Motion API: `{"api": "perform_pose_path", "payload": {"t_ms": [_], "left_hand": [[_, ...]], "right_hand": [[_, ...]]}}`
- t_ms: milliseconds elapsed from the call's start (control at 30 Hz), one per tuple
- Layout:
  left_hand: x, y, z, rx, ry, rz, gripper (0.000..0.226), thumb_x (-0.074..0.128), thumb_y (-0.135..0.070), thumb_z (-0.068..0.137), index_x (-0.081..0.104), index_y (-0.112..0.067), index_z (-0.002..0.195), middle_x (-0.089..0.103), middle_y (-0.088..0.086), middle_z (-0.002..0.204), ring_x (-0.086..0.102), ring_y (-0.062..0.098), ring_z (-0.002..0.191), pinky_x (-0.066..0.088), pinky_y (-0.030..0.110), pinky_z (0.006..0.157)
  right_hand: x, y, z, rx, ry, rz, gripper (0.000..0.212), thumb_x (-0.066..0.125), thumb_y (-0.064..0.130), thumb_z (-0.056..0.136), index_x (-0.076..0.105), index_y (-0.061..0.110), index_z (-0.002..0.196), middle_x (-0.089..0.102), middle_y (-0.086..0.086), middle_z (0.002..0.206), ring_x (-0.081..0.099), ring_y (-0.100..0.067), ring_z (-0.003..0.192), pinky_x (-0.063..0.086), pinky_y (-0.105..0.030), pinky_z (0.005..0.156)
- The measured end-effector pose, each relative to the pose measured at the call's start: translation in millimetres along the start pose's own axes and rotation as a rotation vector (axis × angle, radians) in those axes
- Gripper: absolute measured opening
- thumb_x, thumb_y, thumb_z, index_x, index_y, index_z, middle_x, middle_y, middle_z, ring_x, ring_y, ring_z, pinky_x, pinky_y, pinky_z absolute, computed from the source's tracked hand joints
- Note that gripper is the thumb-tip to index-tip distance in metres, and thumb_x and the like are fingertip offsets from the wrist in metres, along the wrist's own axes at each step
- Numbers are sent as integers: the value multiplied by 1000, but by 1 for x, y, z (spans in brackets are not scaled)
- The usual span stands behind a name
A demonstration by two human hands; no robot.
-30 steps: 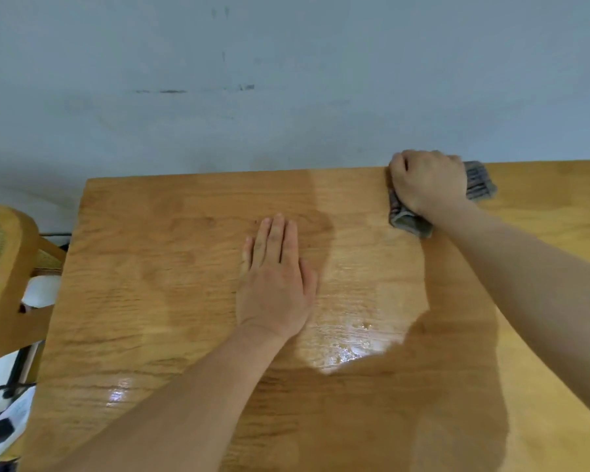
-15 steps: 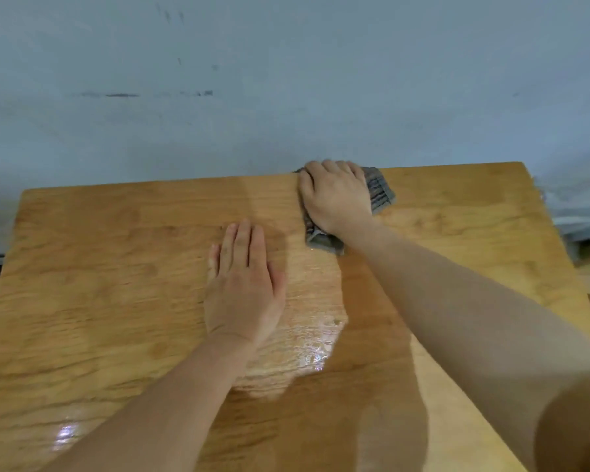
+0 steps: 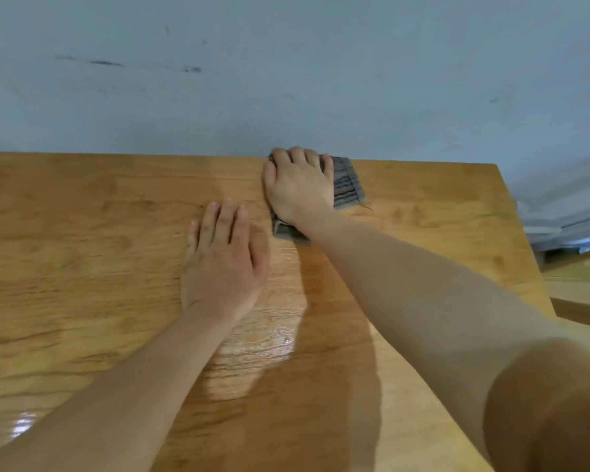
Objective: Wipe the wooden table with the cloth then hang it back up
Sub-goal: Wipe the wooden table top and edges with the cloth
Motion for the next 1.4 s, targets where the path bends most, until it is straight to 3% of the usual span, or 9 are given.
{"api": "perform_pose_path", "payload": {"t_ms": [233, 533, 667, 733, 867, 967, 1133, 1200, 1400], "left_hand": [[20, -100, 7, -42, -3, -66, 63, 25, -34, 96, 8, -8, 151, 5, 9, 160, -2, 24, 147, -1, 40, 119], [70, -287, 6, 250, 73, -90, 65, 13, -34, 92, 6, -8, 151, 0, 7, 160, -6, 22, 146, -4, 41, 118], [79, -301, 6, 229, 89, 0, 63, 10, -40, 96, -2, -11, 151, -9, 4, 159, -14, 19, 145, -5, 42, 118], [79, -301, 6, 227, 95, 29, 63, 9, -40, 95, -2, -12, 151, -8, 3, 159, -13, 18, 145, -3, 42, 118], [77, -303, 8, 211, 79, 65, 62, 13, -39, 96, 4, -13, 152, 1, 3, 160, -6, 17, 146, -1, 41, 119], [77, -304, 11, 204, 58, 72, 62, 17, -37, 95, 11, -13, 151, 9, 4, 160, 1, 18, 147, 2, 41, 119], [80, -308, 8, 202, 29, 56, 60, 25, -34, 95, 18, -12, 150, 16, 5, 158, 8, 19, 146, 4, 41, 119], [79, -308, 8, 200, 18, 46, 60, 28, -34, 94, 20, -12, 150, 16, 5, 158, 9, 19, 146, 3, 40, 119], [75, -307, 6, 206, -65, -43, 57, 38, -28, 90, 37, -8, 142, 32, 9, 152, 21, 25, 142, 13, 42, 117]], "right_hand": [[-9, -50, 6, -126, -25, 65, 44, 24, 40, 99, 57, 23, 122, 60, -4, 124, 47, -27, 121, 24, -44, 109], [-51, -283, 8, 178, -38, 30, 52, 23, 37, 98, 68, 11, 99, 66, -14, 107, 51, -37, 114, 30, -47, 105], [-58, -353, 14, 377, 44, 221, 46, 24, 36, 95, 59, 11, 79, 61, -17, 96, 54, -37, 99, 42, -40, 79], [-57, -361, 15, 440, 74, 331, 40, 24, 35, 97, 51, 12, 78, 61, -16, 99, 55, -35, 94, 37, -36, 75], [-59, -355, -14, 498, 27, 463, 37, 23, 36, 102, 47, 8, 105, 57, -11, 93, 50, -31, 82, 32, -36, 69], [-60, -357, -63, 521, 36, 425, 40, 21, 40, 103, 45, 9, 110, 55, -6, 86, 50, -28, 76, 32, -36, 65], [-59, -355, -145, 541, 1, 318, 36, 26, 40, 104, 44, 9, 101, 53, -4, 73, 52, -29, 67, 26, -33, 50], [-57, -354, -173, 541, -52, 319, 35, 28, 39, 104, 45, 9, 96, 60, -8, 77, 60, -33, 72, 32, -33, 53], [-57, -352, -254, 606, -13, 385, 37, 25, 43, 103, 43, 15, 86, 48, 0, 70, 60, -34, 72, 44, -40, 61]]}}
Point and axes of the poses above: each hand's wrist, its own z-axis towards the middle knuckle, its own x-axis out of the palm, y = z × x, the point moved 2 cm from there along z, towards the middle knuckle
